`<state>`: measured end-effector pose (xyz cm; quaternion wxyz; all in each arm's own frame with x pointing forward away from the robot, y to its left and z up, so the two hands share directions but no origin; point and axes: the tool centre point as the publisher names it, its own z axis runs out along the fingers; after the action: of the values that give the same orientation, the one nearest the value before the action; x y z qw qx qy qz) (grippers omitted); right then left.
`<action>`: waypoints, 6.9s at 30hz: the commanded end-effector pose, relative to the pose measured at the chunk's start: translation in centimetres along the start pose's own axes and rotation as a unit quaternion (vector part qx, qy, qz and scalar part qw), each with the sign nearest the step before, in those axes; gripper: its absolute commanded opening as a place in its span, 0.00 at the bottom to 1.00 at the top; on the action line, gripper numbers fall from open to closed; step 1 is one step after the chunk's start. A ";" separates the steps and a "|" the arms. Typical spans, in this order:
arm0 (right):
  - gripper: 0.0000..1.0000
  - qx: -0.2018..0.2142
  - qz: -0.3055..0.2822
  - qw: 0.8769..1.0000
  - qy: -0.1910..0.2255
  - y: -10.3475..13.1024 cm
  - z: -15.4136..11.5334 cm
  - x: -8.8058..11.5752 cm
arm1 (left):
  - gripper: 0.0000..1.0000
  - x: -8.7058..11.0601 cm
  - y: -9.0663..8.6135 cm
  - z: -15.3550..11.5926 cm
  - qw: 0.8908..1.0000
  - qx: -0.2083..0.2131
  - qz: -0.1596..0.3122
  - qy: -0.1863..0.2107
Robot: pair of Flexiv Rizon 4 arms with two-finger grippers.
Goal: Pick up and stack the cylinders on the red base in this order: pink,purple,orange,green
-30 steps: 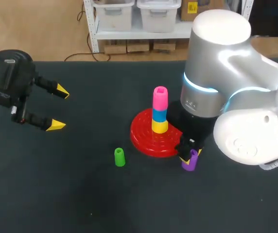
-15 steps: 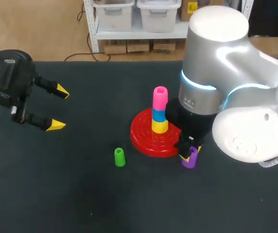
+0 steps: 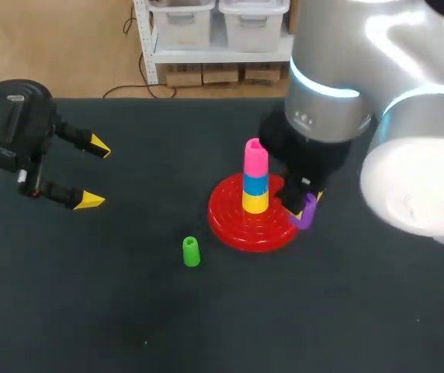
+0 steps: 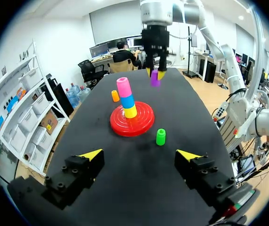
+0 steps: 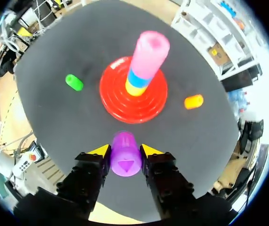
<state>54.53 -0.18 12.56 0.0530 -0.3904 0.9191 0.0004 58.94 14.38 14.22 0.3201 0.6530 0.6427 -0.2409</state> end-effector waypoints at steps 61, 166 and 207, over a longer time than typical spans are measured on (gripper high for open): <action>0.00 -0.059 -0.094 0.990 0.092 -3.8 -3.9 -11.5 | 1.00 0.1 0.1 0.1 1.000 0.000 0.001 -0.001; 0.00 -0.046 -0.087 0.992 0.074 -3.5 -1.1 -11.5 | 1.00 0.1 0.1 0.1 1.000 0.000 0.001 -0.001; 1.00 -0.043 -0.054 0.998 -0.014 -5.6 -6.1 -9.9 | 1.00 0.1 0.1 0.1 1.000 0.000 0.001 -0.001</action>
<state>65.76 4.73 18.85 0.0123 -0.4455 0.8950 0.0200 58.94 14.38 14.22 0.3201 0.6530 0.6427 -0.2410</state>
